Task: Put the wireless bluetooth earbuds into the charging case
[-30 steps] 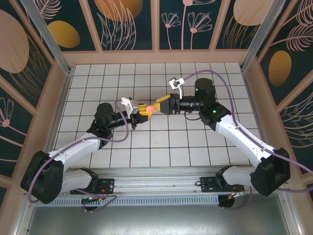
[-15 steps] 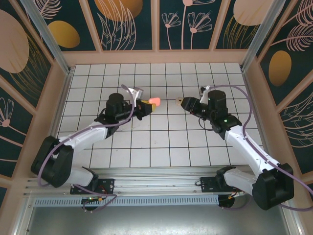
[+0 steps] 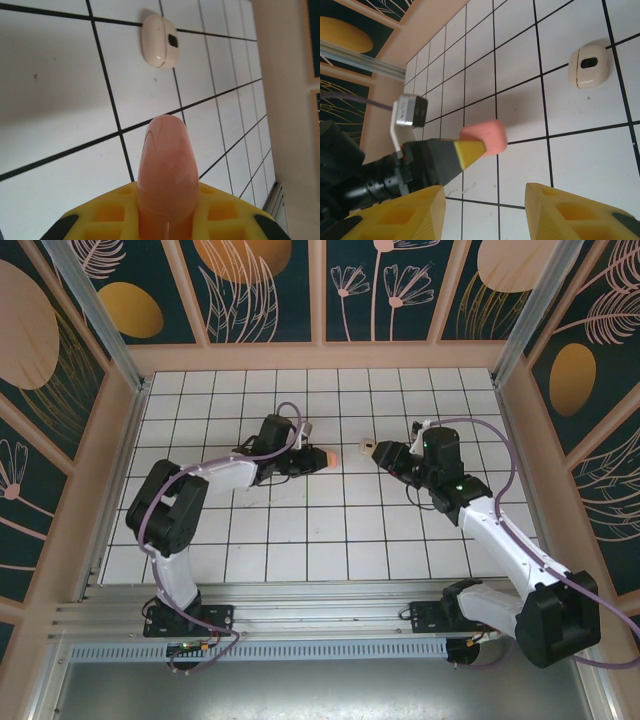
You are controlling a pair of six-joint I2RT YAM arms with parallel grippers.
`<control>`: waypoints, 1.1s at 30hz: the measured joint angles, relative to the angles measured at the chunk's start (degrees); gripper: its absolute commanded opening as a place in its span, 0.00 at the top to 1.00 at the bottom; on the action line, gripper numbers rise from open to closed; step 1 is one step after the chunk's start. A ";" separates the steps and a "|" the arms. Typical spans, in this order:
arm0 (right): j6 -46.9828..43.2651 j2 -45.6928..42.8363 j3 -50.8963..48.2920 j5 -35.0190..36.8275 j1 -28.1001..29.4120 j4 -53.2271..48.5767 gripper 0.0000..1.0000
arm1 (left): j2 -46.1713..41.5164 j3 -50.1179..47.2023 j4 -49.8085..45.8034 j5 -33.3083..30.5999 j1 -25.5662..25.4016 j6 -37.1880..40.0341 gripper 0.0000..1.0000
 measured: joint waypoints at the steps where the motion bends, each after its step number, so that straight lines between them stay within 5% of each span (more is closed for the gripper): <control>1: 0.02 0.00 -0.11 -0.02 0.00 0.00 0.54 | 1.07 1.42 -1.11 0.13 0.00 0.00 0.85; 33: 2.54 -1.25 -2.69 0.24 1.55 -0.07 0.55 | 14.51 15.30 -12.72 0.50 2.93 1.25 0.76</control>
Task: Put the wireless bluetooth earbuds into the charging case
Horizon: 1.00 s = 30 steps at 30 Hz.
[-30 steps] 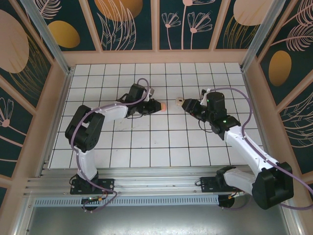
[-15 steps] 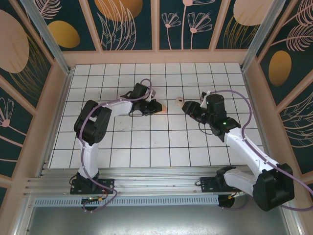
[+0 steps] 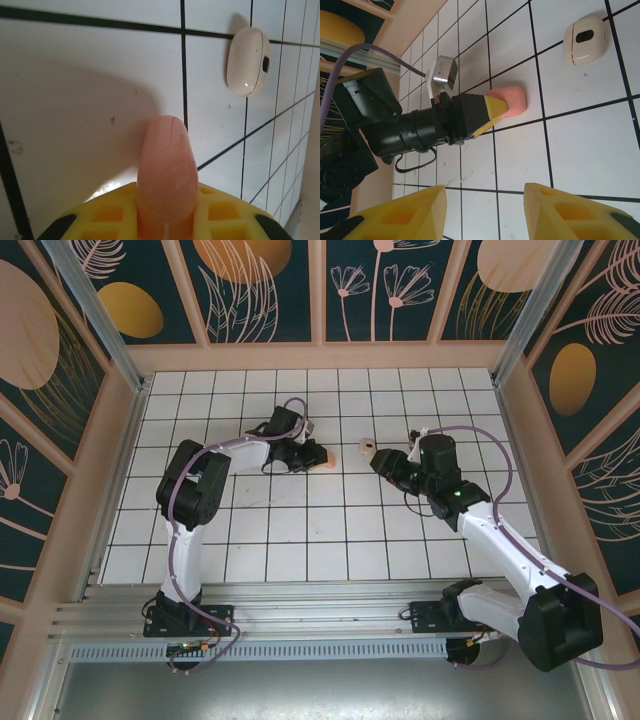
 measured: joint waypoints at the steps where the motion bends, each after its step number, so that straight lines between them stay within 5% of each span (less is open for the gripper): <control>1: 0.00 -0.04 0.00 0.00 0.02 0.02 0.55 | 0.00 0.02 -0.15 0.02 0.00 0.13 0.74; 10: 0.11 -0.66 0.00 0.98 0.26 0.00 0.52 | 0.00 1.77 -4.72 -2.95 0.39 3.58 0.57; 22: -1.40 -1.46 0.00 3.02 0.20 -0.17 0.47 | -4.85 2.03 -12.79 -13.29 2.75 10.40 0.47; 27: -5.25 -1.44 -1.01 7.04 -1.53 0.55 0.38 | -17.16 -5.16 -12.07 -19.47 5.88 11.43 0.36; 28: -6.14 -1.42 -1.55 7.69 -2.12 0.87 0.11 | -19.61 -6.54 -11.91 -20.61 6.67 11.54 0.34; 30: -8.02 -0.87 -2.82 8.87 -4.09 1.77 0.01 | -25.33 -10.49 -9.94 -23.12 9.35 12.02 0.31</control>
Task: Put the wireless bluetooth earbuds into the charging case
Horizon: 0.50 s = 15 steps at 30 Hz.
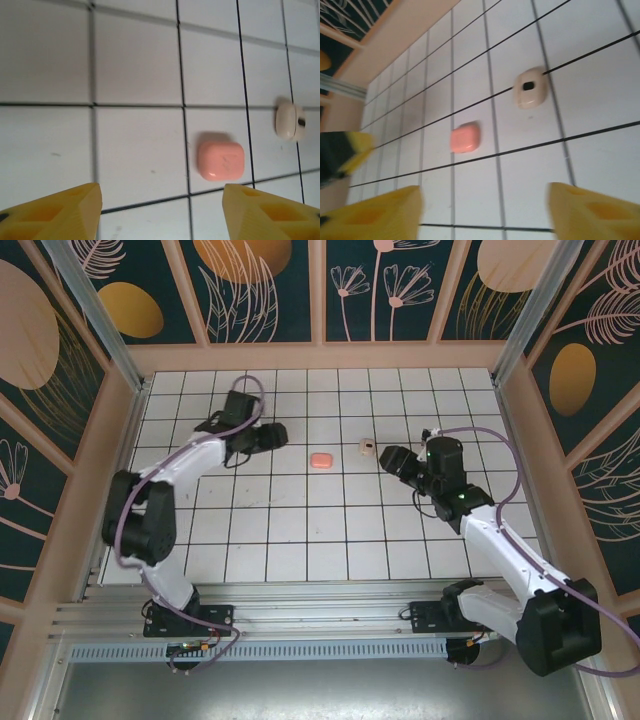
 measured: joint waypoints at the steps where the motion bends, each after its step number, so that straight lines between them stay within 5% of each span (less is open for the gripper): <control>1: -1.03 0.48 -0.48 0.31 -1.09 0.68 0.01 | -2.08 -1.79 0.90 -0.87 1.33 0.11 0.28; 4: -4.83 3.13 -2.14 1.70 -5.27 3.78 0.01 | -8.26 -8.72 4.79 -3.30 7.76 0.94 0.02; 8: -10.62 6.32 -4.96 4.74 -9.66 9.51 0.01 | -12.28 -16.94 9.70 -8.83 15.45 1.66 0.01; 15: -20.09 9.70 -8.59 9.14 -14.60 22.23 0.01 | -14.51 -26.99 20.90 -19.56 16.72 3.74 0.01</control>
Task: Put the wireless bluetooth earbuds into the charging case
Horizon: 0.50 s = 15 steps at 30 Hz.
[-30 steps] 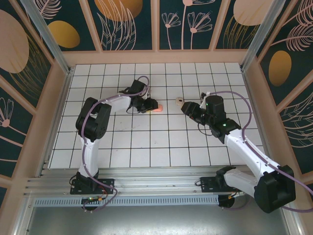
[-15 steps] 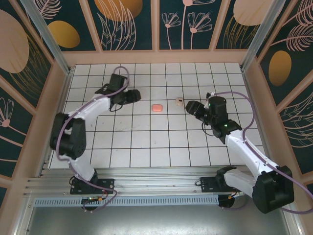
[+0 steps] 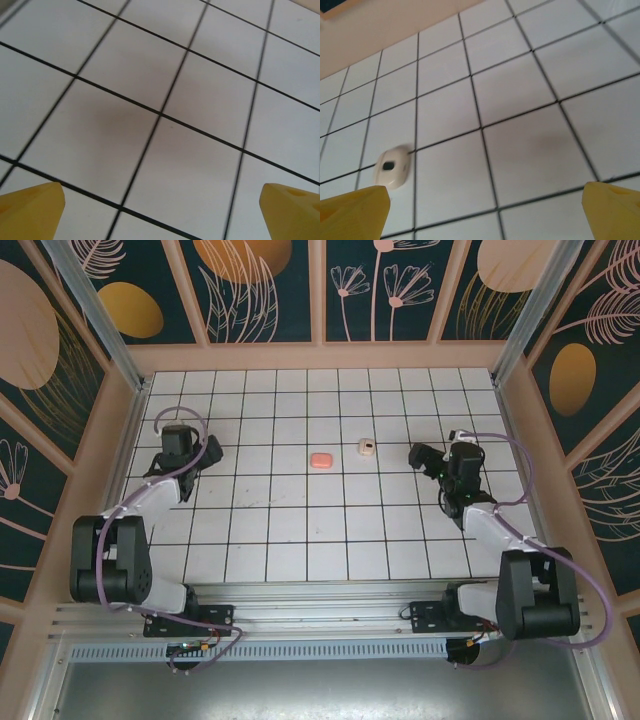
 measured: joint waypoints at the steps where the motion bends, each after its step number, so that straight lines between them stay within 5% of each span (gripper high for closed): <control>1: -1.16 0.70 -0.44 0.59 -0.52 1.99 0.01 | -0.59 -1.90 2.23 -1.66 0.00 0.35 0.01; 15: -8.15 8.70 -9.99 0.13 -7.58 26.51 0.01 | -6.99 -30.64 43.19 -12.24 1.03 7.56 0.01</control>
